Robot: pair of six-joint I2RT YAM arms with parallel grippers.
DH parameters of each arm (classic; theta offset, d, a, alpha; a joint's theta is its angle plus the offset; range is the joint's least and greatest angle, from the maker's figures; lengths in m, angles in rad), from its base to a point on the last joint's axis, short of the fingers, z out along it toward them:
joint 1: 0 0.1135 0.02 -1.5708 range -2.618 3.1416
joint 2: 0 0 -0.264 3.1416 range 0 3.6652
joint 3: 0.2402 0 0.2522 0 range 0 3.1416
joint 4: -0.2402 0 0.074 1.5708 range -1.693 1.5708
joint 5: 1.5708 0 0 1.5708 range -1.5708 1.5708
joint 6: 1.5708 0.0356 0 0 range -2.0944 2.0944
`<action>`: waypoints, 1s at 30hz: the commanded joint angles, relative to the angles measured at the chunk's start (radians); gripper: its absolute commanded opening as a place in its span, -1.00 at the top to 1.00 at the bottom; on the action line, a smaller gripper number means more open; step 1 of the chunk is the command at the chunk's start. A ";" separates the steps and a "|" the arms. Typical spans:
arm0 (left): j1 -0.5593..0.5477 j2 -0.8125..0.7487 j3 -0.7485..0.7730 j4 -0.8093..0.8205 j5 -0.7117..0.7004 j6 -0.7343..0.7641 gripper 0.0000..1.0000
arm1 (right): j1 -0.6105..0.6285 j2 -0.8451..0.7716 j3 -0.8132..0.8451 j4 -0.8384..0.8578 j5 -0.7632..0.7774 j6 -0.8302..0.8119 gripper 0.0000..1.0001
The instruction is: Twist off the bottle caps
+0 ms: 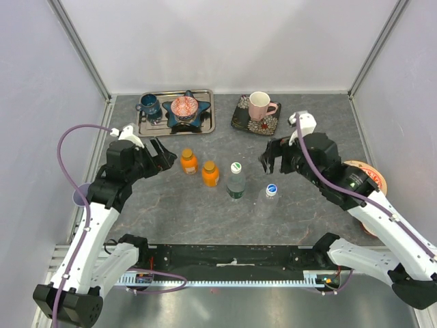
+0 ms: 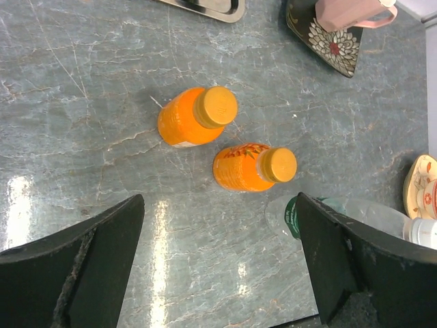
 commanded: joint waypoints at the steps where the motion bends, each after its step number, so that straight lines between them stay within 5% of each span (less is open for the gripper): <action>1: -0.001 0.002 -0.007 0.043 0.055 -0.010 -0.95 | 0.026 -0.045 -0.089 -0.074 -0.109 0.007 -0.96; 21: -0.001 -0.013 -0.058 0.047 0.069 -0.014 -0.88 | 0.083 -0.097 -0.257 -0.094 -0.208 -0.005 -0.50; 30: -0.001 -0.007 -0.055 0.048 0.069 -0.014 -0.87 | 0.083 -0.089 -0.287 -0.089 -0.195 0.006 0.02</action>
